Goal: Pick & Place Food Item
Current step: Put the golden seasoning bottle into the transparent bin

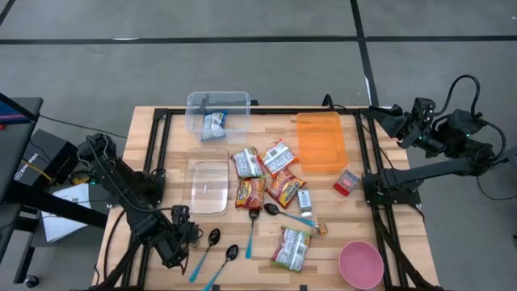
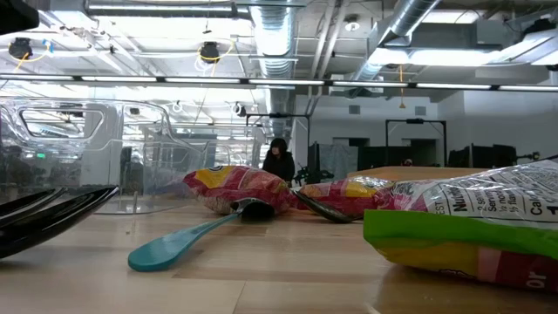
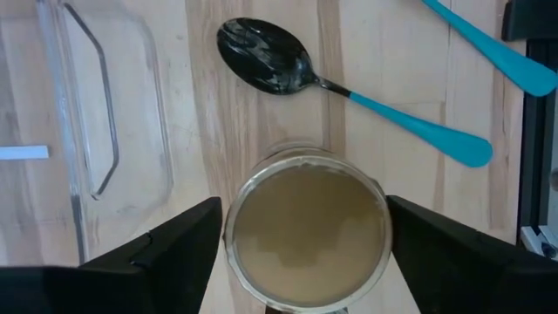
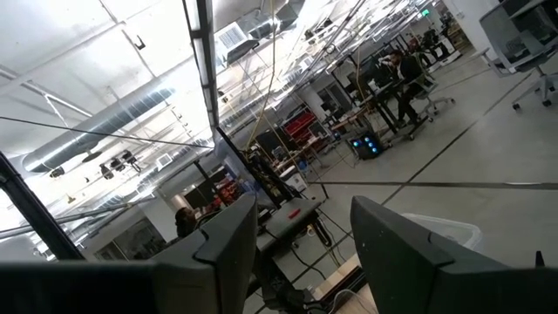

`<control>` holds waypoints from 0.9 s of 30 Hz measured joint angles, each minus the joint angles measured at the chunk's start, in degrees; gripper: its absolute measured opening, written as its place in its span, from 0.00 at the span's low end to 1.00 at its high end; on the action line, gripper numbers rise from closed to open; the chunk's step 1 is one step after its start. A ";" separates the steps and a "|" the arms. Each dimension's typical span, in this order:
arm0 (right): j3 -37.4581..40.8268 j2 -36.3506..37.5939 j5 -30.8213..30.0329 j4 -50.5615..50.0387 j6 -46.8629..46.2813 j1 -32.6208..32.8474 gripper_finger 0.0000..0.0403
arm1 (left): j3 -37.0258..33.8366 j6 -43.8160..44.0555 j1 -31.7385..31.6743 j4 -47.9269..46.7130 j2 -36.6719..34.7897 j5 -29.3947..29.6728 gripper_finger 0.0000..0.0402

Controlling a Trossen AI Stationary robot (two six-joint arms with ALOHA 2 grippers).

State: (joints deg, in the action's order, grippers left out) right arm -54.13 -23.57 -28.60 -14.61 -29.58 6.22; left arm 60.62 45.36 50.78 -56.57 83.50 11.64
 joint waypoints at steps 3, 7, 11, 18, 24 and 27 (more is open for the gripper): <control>0.00 0.00 0.00 0.00 0.00 0.00 0.45 | 0.00 -0.04 0.00 0.04 0.00 0.02 0.73; 0.00 0.00 0.00 -0.01 0.00 0.00 0.45 | 0.00 -0.07 0.00 0.06 -0.02 0.10 0.70; 0.00 0.00 0.00 -0.02 0.00 0.04 0.45 | 0.00 -0.08 0.00 0.06 -0.04 0.13 0.67; 0.00 0.00 0.00 -0.01 -0.21 0.04 0.45 | 0.00 -1.40 0.00 0.08 -0.04 0.09 0.67; 0.00 0.00 0.00 0.02 -0.31 0.04 0.45 | 0.68 -4.06 -0.73 -0.29 -0.02 -0.11 0.67; 0.00 0.00 0.01 0.04 -0.64 0.04 0.45 | 1.79 -4.38 -1.35 -0.08 -0.75 -0.92 0.67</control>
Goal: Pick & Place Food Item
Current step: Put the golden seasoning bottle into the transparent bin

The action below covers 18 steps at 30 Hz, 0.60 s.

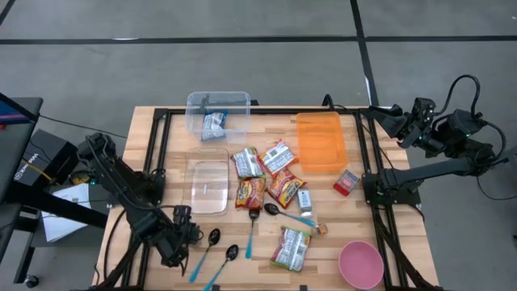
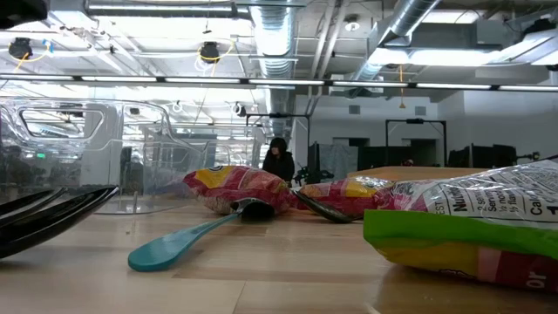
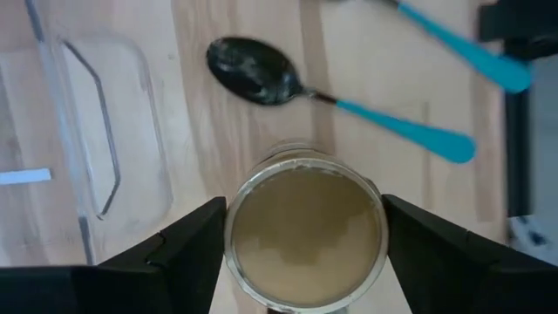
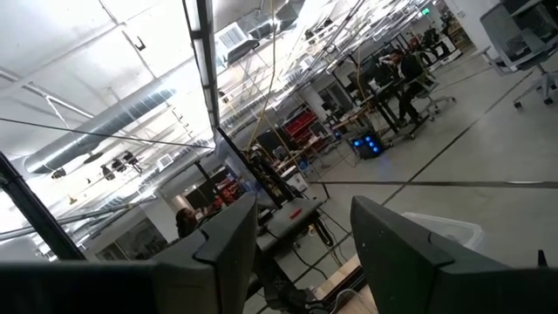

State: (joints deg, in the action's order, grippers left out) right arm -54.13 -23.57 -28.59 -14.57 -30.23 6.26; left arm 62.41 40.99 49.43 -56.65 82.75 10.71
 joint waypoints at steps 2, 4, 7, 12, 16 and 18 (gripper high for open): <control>0.00 0.00 0.01 0.00 -0.27 0.00 0.45 | 0.77 -0.01 -0.20 0.02 -0.63 0.01 0.67; 0.00 0.02 0.01 0.02 -0.27 0.00 0.45 | 1.60 0.00 -0.24 -0.13 -1.45 0.03 0.67; -0.01 0.02 0.01 0.05 -0.27 0.00 0.45 | 3.10 -0.03 -0.24 0.08 -2.88 -0.07 0.67; 0.00 0.02 0.01 0.26 -0.27 0.00 0.45 | 7.25 -2.61 -0.33 -0.19 -5.00 -0.22 0.67; -0.02 0.02 0.01 0.25 -0.27 0.00 0.45 | 12.20 -6.33 -2.17 -2.46 -5.50 -0.47 0.67; -0.01 0.02 0.01 0.24 -0.27 0.00 0.45 | 14.86 -8.39 -3.89 -5.31 -5.49 -0.35 0.67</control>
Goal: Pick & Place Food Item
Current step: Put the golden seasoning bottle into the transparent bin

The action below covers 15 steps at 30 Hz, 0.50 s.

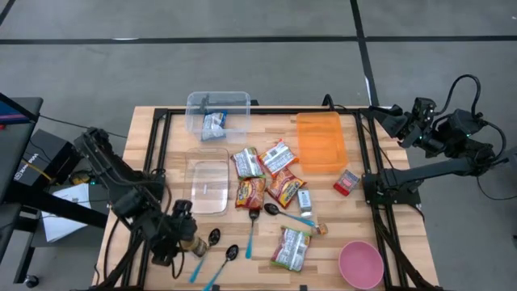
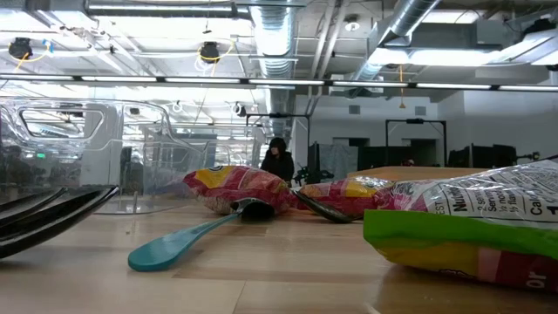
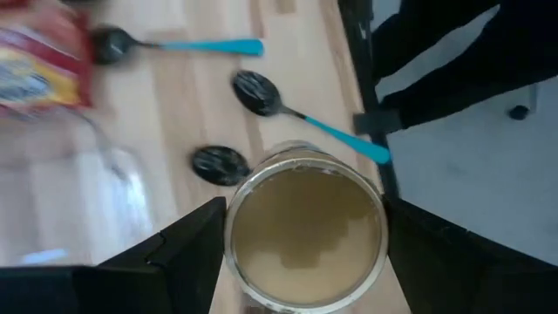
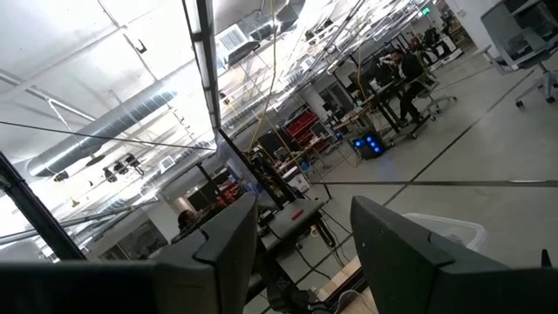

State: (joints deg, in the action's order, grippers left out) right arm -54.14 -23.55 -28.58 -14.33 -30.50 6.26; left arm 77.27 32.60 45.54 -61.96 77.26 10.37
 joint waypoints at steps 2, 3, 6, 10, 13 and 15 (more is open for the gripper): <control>0.01 0.00 0.00 0.01 0.00 0.00 0.45 | 2.27 -1.64 -2.36 -1.63 -0.01 1.04 0.67; -0.01 0.00 0.00 0.00 0.00 0.00 0.45 | 3.27 -2.47 -3.56 -2.57 -0.01 1.58 0.67; 0.01 0.00 0.00 0.00 0.00 0.00 0.45 | 5.76 -6.09 -6.97 -5.25 -0.01 2.31 0.67; -0.01 0.00 0.01 -0.02 0.00 0.00 0.45 | 8.51 -10.71 -12.09 -9.74 0.02 2.25 0.67; 0.00 0.00 0.01 -0.02 0.28 0.00 0.45 | 9.61 -14.17 -16.61 -13.33 0.02 1.29 0.67; -0.01 0.00 0.02 -0.13 0.33 0.00 0.45 | 9.84 -16.71 -19.87 -15.31 0.02 1.09 0.67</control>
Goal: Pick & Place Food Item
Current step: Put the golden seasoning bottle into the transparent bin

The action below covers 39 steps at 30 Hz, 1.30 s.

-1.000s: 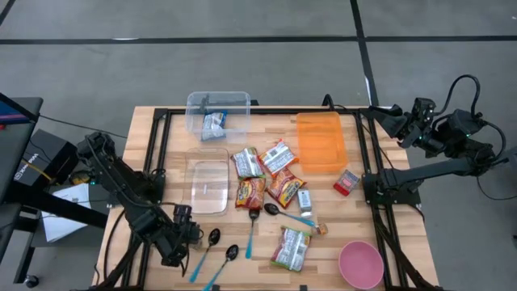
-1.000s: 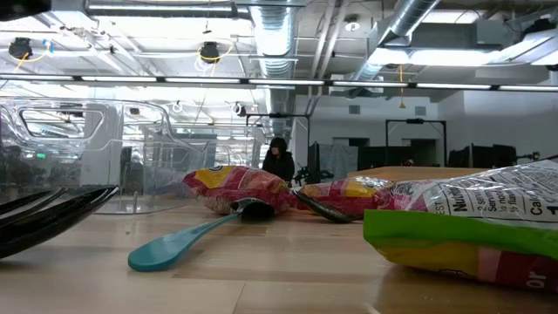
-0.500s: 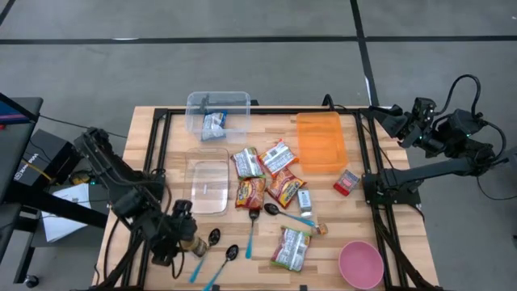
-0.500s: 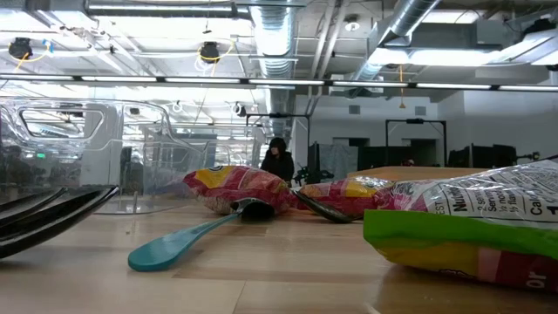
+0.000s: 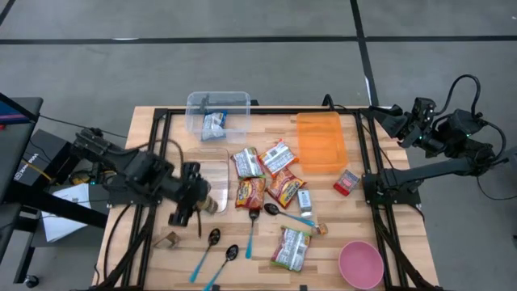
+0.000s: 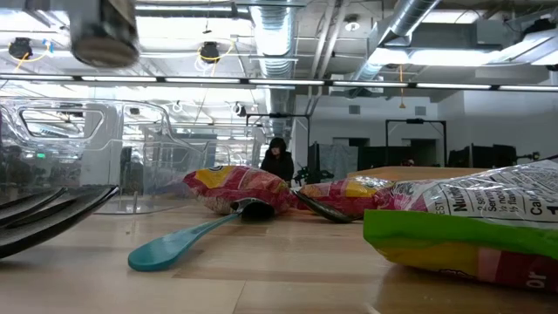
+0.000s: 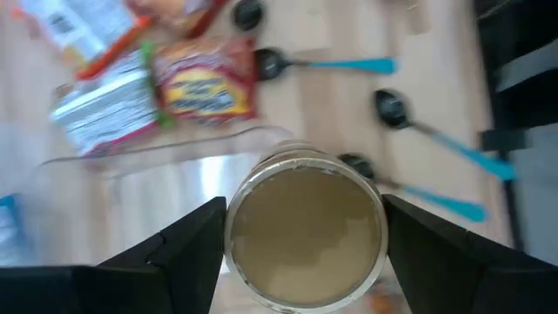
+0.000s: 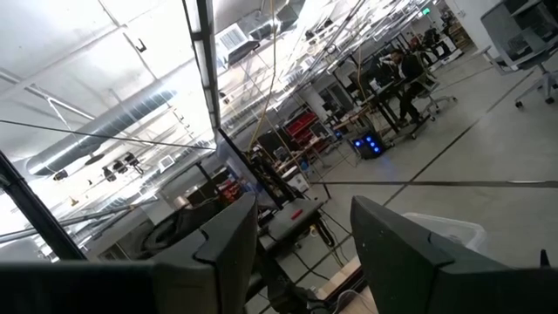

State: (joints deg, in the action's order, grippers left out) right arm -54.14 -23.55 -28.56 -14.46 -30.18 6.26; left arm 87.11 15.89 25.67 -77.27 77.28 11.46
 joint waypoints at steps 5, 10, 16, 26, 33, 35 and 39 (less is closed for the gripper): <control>-0.01 0.00 0.01 -0.11 0.17 0.00 0.45 | 0.00 -6.99 -8.17 -2.41 0.00 -0.53 0.67; -0.01 0.00 0.01 -0.41 0.79 -0.01 0.45 | -0.65 -15.02 -17.28 -3.30 0.00 -0.70 0.67; 0.01 0.00 0.03 -0.77 0.77 0.00 0.45 | -3.16 -21.31 -25.28 -3.41 0.00 -1.29 0.67; -0.01 0.00 0.03 -1.95 0.79 0.00 0.45 | -15.57 -20.41 -29.83 4.22 -2.07 -1.81 0.67; -0.01 0.00 0.17 -1.88 0.77 0.00 0.45 | -22.75 -17.87 -32.56 8.98 -5.90 -1.12 0.67; -0.01 0.00 0.16 -1.86 0.77 0.00 0.45 | -23.36 -17.17 -32.55 9.63 -6.10 -1.28 0.67; -0.01 0.00 0.18 -1.86 0.77 0.00 0.45 | -24.43 -16.98 -32.50 10.38 -6.04 -1.37 0.67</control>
State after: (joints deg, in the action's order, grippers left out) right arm -54.15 -23.55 -28.38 -16.32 -29.41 6.26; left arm 62.68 -1.09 -6.83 -66.88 71.24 10.09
